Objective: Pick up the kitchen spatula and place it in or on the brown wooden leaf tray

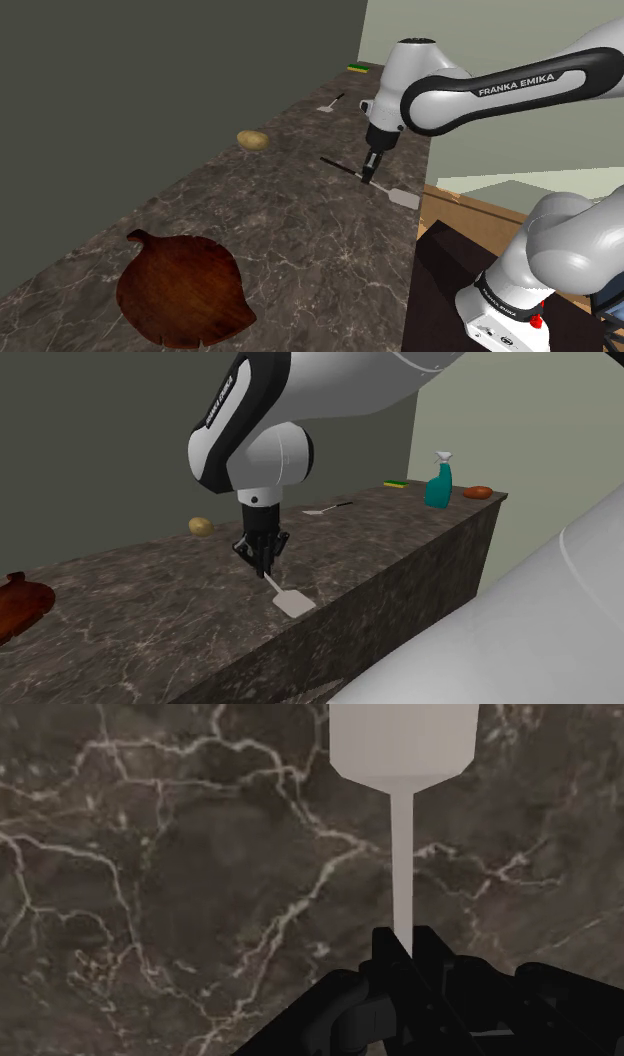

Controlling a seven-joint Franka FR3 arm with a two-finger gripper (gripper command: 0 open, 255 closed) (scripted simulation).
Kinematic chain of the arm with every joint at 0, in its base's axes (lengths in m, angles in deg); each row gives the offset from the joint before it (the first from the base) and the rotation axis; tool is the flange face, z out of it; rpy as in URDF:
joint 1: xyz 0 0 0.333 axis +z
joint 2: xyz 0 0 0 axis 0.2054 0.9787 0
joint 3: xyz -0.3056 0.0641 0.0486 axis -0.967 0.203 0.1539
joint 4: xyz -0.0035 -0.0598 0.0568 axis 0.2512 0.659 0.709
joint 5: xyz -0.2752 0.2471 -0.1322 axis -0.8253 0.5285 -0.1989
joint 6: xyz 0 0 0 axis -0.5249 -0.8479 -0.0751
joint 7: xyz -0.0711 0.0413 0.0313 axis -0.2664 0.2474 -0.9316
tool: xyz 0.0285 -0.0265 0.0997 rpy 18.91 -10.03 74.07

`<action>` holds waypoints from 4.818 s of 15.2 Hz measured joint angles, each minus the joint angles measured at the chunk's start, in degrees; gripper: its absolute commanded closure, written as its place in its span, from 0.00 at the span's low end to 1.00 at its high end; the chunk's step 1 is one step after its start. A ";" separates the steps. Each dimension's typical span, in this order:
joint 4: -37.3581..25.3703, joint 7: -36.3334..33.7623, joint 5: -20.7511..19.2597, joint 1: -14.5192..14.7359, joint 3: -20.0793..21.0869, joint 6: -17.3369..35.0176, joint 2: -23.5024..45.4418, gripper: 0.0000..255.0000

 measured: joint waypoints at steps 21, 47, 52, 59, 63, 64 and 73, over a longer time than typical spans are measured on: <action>-13.44 -4.22 0.46 1.13 2.53 -13.42 -0.17 1.00; -59.69 -43.17 -14.76 15.41 24.39 -20.68 41.99 1.00; -80.35 -48.33 -21.99 24.91 23.91 -28.29 56.64 1.00; -94.49 -49.97 -25.83 32.13 22.27 -32.23 67.00 1.00; -88.41 -50.59 -25.40 30.36 22.60 -27.99 65.45 1.00; -87.46 -50.75 -25.41 30.17 22.60 -27.09 65.44 1.00; -80.24 -51.64 -25.28 28.46 22.74 -21.21 64.42 1.00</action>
